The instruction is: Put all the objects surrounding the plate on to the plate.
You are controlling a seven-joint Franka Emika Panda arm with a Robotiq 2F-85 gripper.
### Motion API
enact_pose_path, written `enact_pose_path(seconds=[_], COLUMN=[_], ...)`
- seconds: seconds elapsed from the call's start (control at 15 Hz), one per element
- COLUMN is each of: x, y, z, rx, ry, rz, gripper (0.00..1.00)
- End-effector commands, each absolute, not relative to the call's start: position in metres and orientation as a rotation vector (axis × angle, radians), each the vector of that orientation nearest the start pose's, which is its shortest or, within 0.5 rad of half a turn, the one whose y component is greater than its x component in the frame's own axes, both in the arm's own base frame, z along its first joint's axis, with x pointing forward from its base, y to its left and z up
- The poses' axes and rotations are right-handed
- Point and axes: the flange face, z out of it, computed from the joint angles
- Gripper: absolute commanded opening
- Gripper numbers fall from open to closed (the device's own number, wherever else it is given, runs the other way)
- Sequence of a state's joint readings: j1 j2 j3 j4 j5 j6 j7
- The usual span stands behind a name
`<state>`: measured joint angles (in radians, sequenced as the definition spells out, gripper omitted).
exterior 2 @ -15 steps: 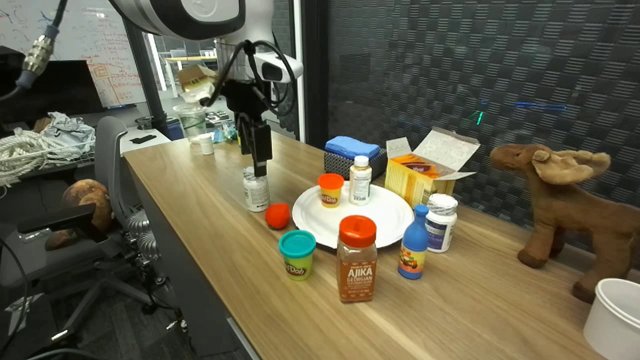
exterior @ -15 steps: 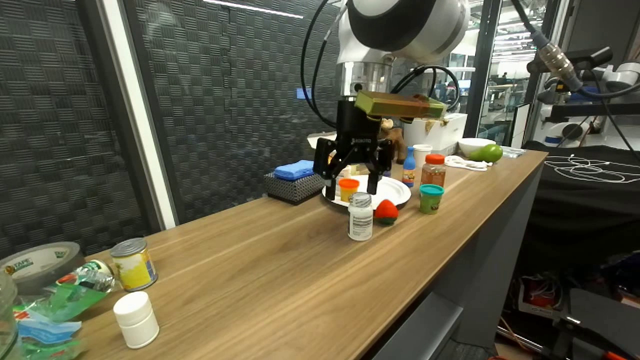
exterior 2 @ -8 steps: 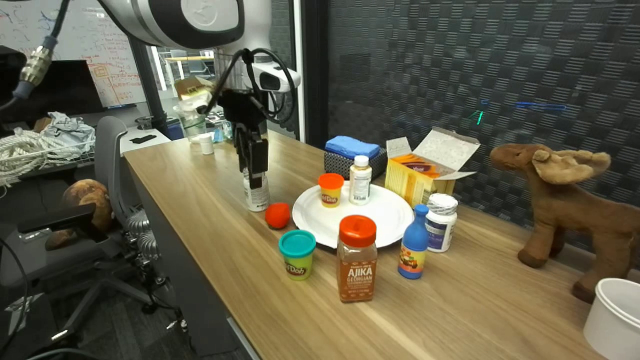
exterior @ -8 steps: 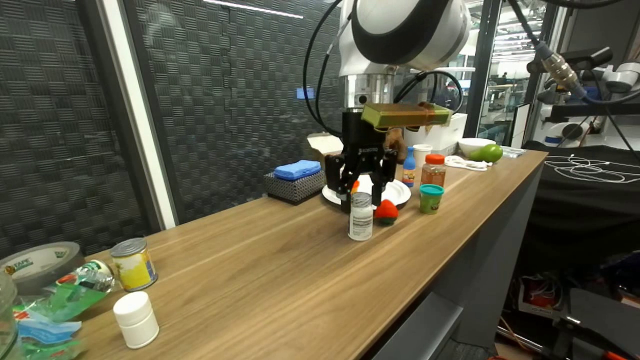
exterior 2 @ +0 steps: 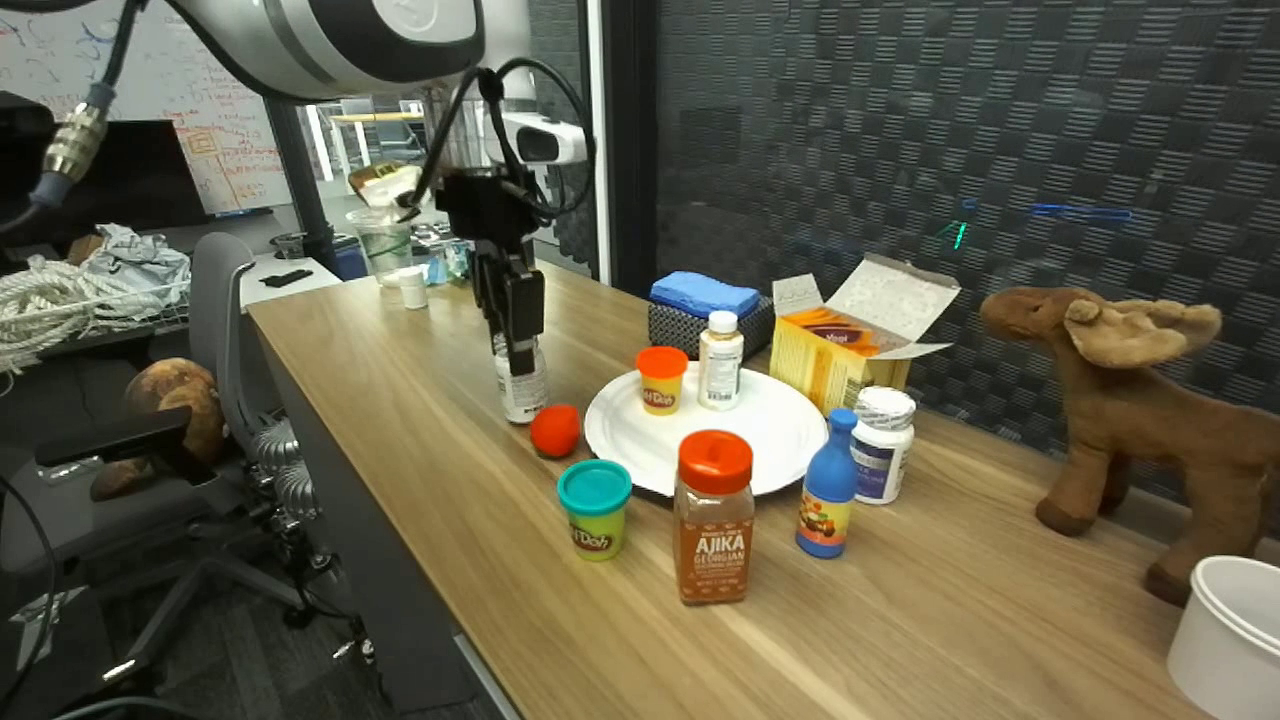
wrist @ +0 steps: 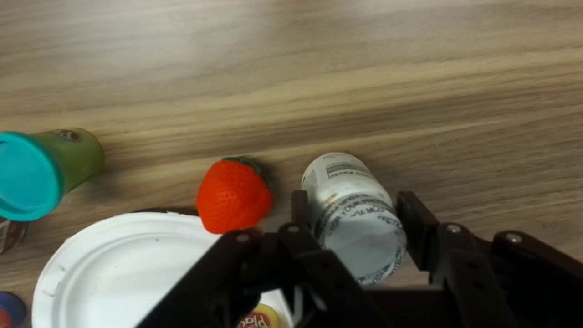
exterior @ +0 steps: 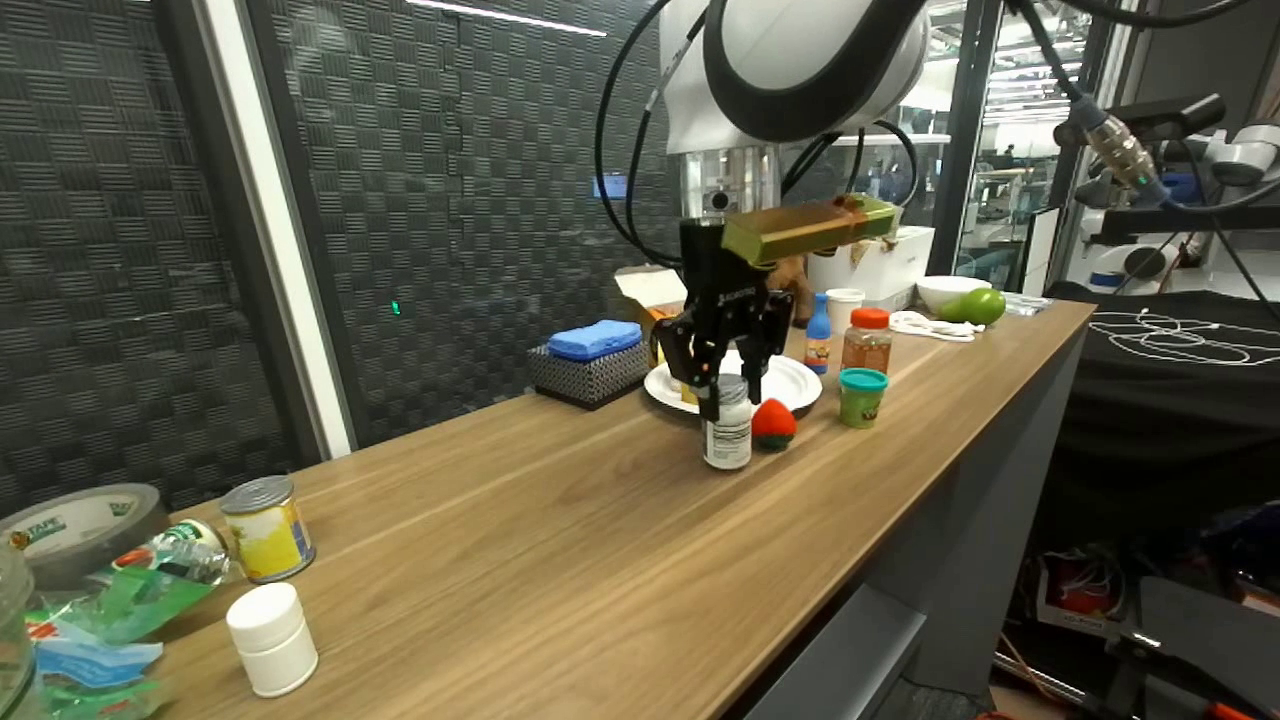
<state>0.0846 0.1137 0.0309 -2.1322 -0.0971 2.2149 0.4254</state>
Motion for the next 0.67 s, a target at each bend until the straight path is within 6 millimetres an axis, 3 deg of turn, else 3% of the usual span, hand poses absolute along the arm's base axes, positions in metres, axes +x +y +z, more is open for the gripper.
enact_pose_path(seconds=[0.0,0.13,0.27,0.6], x=[0.554,0.554,0.555,0.563], y=[0.074,0.072,0.057,-0.006], z=[0.394,0.422,0.449,0.489], rx=[-3.230,-3.242,-3.243,-3.186], ry=[0.394,0.431,0.517,0.681], rz=[-0.052,-0.108,-0.135,-0.139], gripper=[0.26,0.26,0.26,0.26])
